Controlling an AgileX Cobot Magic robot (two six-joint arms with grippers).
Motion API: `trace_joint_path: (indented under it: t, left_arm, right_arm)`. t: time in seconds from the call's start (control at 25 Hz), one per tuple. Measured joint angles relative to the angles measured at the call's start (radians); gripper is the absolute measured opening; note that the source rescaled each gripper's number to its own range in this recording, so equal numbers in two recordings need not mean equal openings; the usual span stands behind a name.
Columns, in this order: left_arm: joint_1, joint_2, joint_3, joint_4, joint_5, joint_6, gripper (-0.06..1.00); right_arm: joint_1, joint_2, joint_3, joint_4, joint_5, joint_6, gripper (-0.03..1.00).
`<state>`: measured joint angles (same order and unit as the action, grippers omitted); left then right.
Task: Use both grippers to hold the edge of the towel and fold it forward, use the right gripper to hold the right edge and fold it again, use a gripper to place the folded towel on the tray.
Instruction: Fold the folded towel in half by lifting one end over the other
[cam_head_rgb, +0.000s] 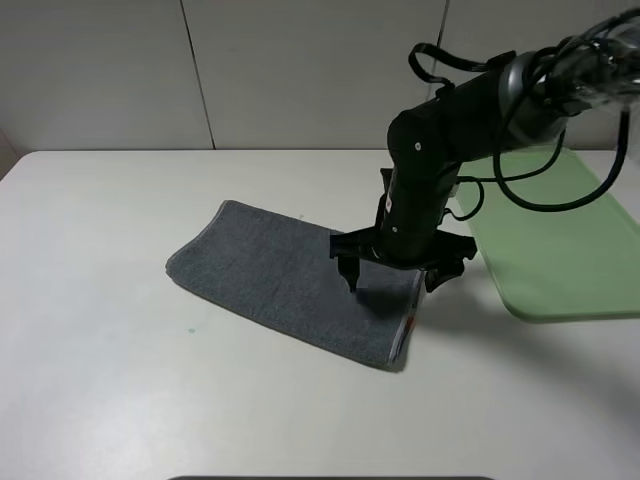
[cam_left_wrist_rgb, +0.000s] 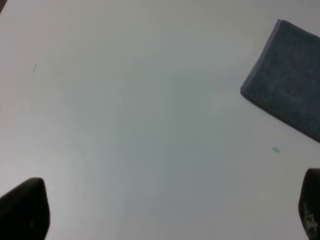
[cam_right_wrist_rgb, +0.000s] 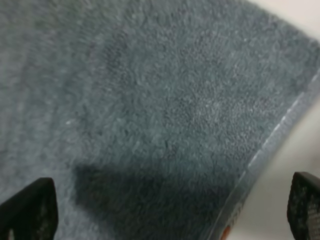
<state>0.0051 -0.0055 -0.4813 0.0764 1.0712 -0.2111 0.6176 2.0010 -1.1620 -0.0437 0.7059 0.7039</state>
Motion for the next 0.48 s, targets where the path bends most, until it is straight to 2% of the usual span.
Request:
trace_joint_path:
  t: [0.48]
  left_arm:
    - [0.0,0.0,0.0,0.0,0.001,0.0,1.0]
  right_arm:
    - [0.0,0.069,0.0,-0.024,-0.03,0.004,1.0]
